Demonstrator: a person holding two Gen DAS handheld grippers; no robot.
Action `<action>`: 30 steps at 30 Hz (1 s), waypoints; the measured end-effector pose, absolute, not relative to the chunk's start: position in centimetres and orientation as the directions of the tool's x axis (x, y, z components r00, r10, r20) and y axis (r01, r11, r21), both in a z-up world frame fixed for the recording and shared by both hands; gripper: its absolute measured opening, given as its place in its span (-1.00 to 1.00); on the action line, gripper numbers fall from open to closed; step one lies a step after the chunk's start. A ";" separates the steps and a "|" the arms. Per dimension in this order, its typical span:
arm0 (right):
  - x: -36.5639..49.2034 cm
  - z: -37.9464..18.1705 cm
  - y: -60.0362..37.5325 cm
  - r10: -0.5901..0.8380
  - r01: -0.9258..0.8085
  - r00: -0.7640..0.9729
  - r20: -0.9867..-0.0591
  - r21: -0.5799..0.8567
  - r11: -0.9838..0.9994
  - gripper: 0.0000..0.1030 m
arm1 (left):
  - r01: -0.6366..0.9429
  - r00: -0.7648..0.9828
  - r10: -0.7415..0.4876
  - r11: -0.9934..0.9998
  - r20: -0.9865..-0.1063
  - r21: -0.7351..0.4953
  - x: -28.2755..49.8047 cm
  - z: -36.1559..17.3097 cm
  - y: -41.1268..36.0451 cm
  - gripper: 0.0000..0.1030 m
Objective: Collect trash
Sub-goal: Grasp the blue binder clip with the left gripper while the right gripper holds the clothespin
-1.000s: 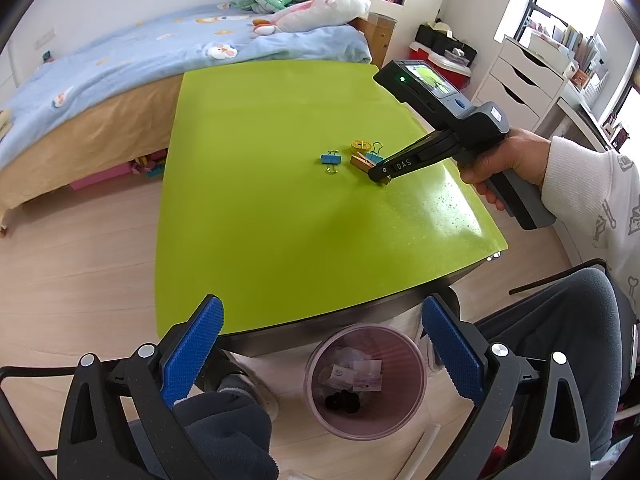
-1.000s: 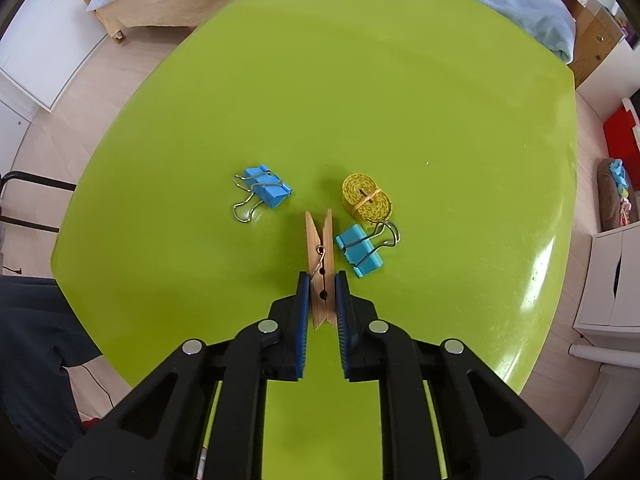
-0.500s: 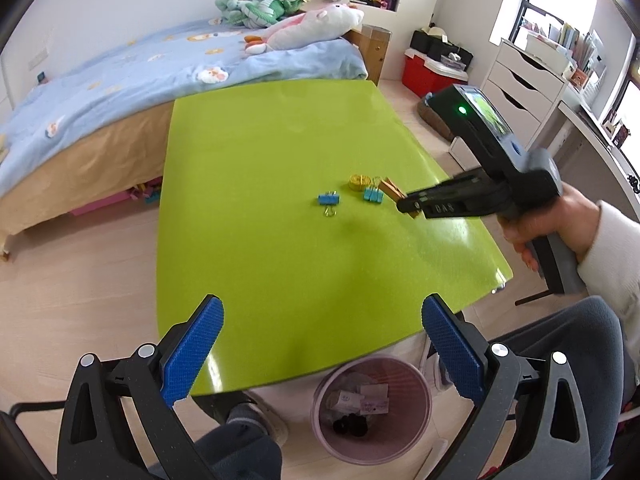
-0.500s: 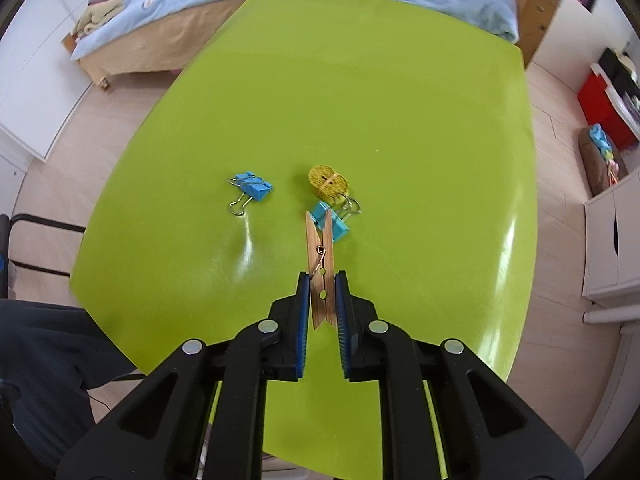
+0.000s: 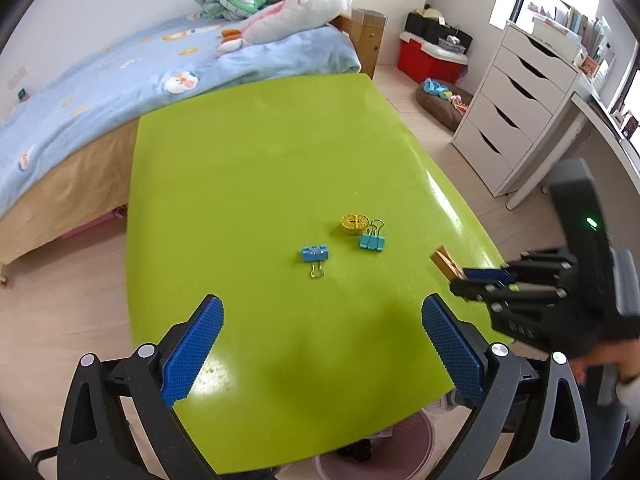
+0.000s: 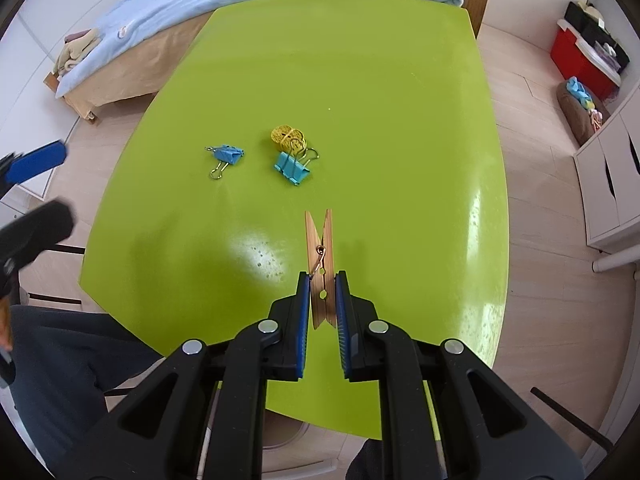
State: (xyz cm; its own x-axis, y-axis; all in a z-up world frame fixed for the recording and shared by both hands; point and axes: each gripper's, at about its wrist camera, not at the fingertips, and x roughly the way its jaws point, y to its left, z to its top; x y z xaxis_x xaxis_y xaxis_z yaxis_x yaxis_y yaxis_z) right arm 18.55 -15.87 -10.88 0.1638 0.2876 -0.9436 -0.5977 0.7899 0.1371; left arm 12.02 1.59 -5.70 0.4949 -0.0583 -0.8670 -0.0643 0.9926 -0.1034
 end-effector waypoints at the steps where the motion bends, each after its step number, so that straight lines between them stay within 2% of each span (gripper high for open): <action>1: 18.4 -10.9 -15.9 0.289 -0.595 0.165 -0.943 0.139 0.792 -0.76 | -0.066 0.484 -0.058 0.993 -0.873 -0.102 12.8 -6.1 1.6 0.85; 16: 18.6 -10.9 -16.6 0.294 -0.578 0.160 -0.942 0.152 0.802 -0.76 | -0.142 0.321 -0.006 0.988 -0.947 -0.054 19.9 -12.4 2.1 0.82; 17: 18.7 -11.0 -16.7 0.292 -0.578 0.159 -0.943 0.151 0.802 -0.76 | -0.144 0.317 -0.004 0.988 -0.948 -0.052 20.0 -12.7 2.0 0.76; 18: 18.7 -11.0 -16.6 0.292 -0.577 0.159 -0.943 0.151 0.803 -0.76 | -0.146 0.309 -0.002 0.988 -0.951 -0.050 20.1 -13.0 2.0 0.61; 20: 18.8 -11.1 -16.6 0.292 -0.575 0.156 -0.944 0.153 0.804 -0.76 | -0.151 0.296 -0.007 0.987 -0.955 -0.054 20.3 -13.6 1.9 0.56; 25: 18.9 -11.3 -16.6 0.293 -0.572 0.153 -0.944 0.157 0.805 -0.76 | -0.156 0.286 -0.003 0.986 -0.958 -0.049 20.6 -14.3 1.8 0.18; 30: 19.0 -11.5 -16.4 0.294 -0.570 0.151 -0.944 0.160 0.806 -0.76 | -0.155 0.287 0.002 0.987 -0.958 -0.045 20.6 -14.6 1.6 -0.02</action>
